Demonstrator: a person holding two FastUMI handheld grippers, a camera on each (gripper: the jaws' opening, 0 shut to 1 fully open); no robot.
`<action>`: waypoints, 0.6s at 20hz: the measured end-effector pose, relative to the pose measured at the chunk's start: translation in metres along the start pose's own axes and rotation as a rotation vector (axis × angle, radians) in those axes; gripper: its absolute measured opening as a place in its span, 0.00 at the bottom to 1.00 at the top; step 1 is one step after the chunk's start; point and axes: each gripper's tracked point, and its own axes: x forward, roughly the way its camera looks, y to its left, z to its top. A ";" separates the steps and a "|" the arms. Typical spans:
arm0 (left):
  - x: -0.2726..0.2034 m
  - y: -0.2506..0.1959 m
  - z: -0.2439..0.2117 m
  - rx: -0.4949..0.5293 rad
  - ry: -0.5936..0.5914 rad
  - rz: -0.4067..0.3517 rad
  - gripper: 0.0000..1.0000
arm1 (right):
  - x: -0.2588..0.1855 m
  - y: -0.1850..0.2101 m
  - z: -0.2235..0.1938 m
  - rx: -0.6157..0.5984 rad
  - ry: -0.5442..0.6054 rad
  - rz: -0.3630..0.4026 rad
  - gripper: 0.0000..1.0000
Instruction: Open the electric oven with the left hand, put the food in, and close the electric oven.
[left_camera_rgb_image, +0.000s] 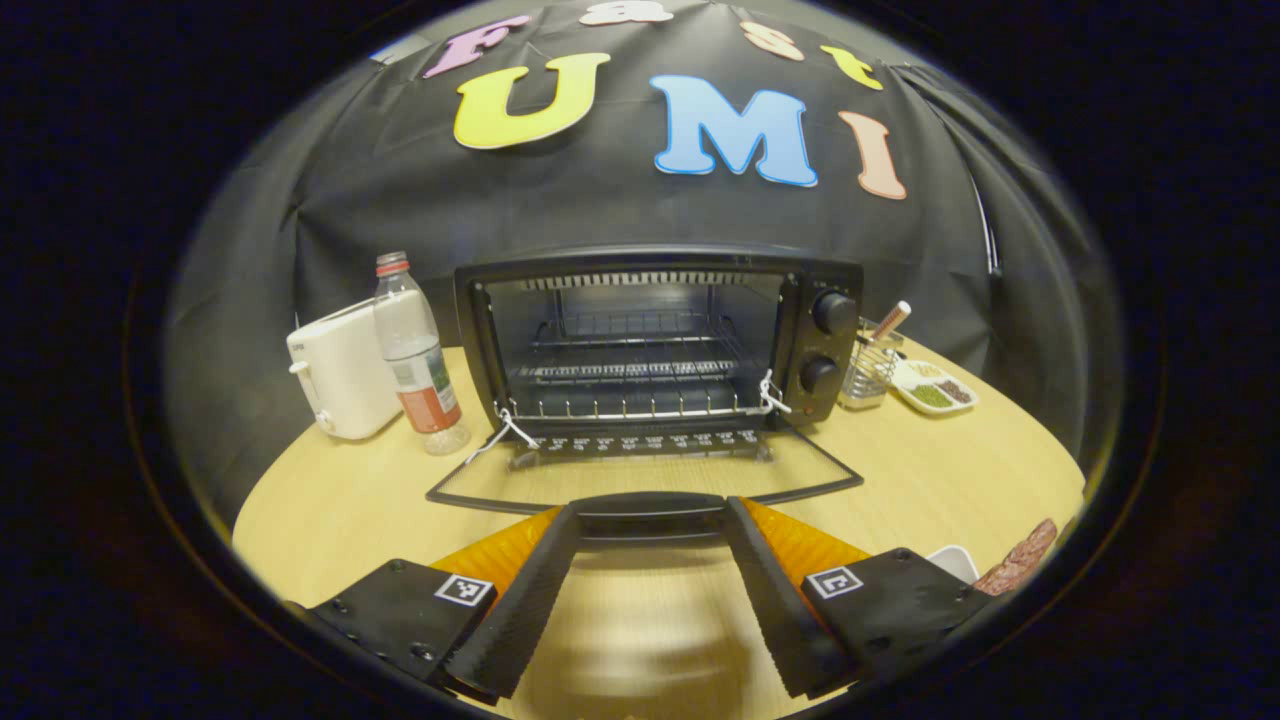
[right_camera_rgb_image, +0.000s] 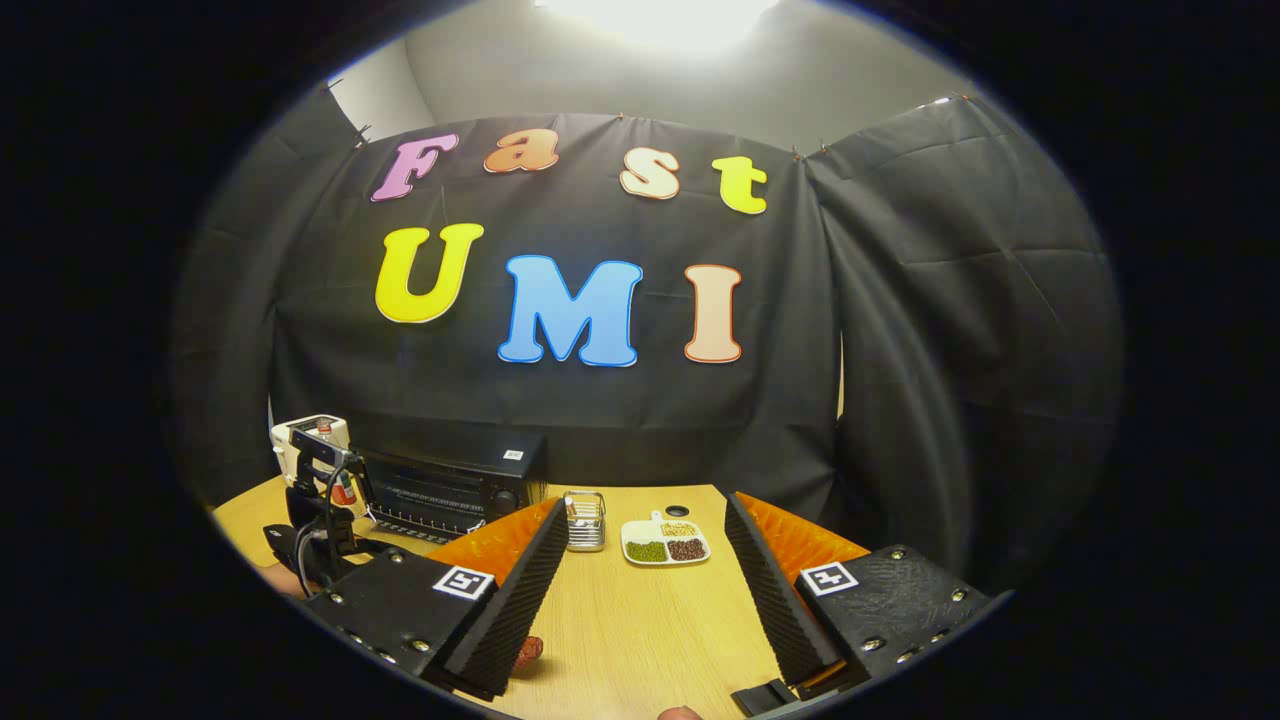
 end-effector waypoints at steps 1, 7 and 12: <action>-0.002 -0.002 -0.004 0.004 0.010 -0.003 1.00 | -0.002 0.002 -0.002 0.003 0.007 0.003 0.96; -0.035 0.007 0.008 -0.001 -0.030 0.001 0.99 | -0.002 0.019 -0.013 0.019 0.032 0.059 0.96; -0.098 0.028 0.081 -0.012 -0.205 0.029 0.98 | 0.008 0.043 -0.022 0.054 0.044 0.143 0.96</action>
